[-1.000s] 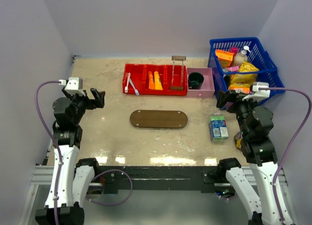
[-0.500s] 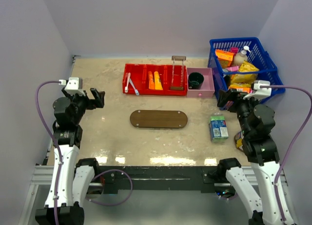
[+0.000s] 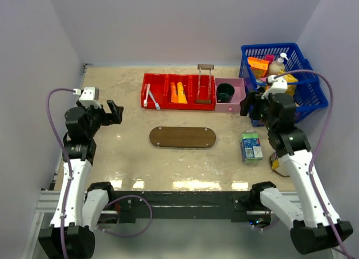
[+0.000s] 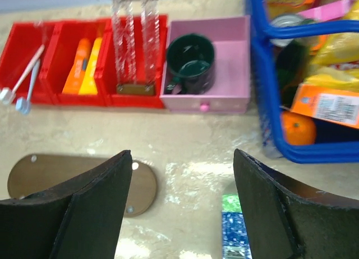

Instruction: Prepare toiletry sets of a toothbrush and toothpaste on the tray

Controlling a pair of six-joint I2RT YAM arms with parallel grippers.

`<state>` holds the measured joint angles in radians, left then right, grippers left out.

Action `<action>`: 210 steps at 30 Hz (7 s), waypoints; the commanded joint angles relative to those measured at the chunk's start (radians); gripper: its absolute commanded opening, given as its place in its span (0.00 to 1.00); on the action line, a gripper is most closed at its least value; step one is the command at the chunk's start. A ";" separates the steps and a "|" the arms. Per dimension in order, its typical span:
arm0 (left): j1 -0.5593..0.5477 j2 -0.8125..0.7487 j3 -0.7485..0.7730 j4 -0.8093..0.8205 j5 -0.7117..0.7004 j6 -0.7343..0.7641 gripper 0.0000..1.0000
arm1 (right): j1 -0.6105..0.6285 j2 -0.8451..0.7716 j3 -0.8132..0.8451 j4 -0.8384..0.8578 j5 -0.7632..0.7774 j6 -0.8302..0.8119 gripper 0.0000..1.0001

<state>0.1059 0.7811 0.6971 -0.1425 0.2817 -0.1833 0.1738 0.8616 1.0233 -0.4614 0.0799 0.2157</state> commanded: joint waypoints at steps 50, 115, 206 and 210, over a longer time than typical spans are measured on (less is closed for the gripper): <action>-0.153 0.026 0.019 0.024 0.048 0.005 0.95 | 0.084 1.126 0.715 -0.025 -0.060 -0.458 0.58; -0.153 0.060 0.025 0.009 0.022 0.010 0.96 | 0.055 1.192 0.675 0.003 -0.118 -0.492 0.00; -0.153 -0.017 0.018 -0.017 -0.115 0.013 0.98 | 0.843 1.018 0.626 -0.048 -0.081 -0.292 0.00; -0.153 -0.020 0.018 -0.020 -0.119 0.013 0.98 | 0.846 1.033 0.649 -0.062 -0.081 -0.302 0.00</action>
<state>-0.0422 0.7719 0.6971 -0.1757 0.1738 -0.1791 1.0115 1.9255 1.5906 -0.5793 -0.0341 -0.0635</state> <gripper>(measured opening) 0.974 0.066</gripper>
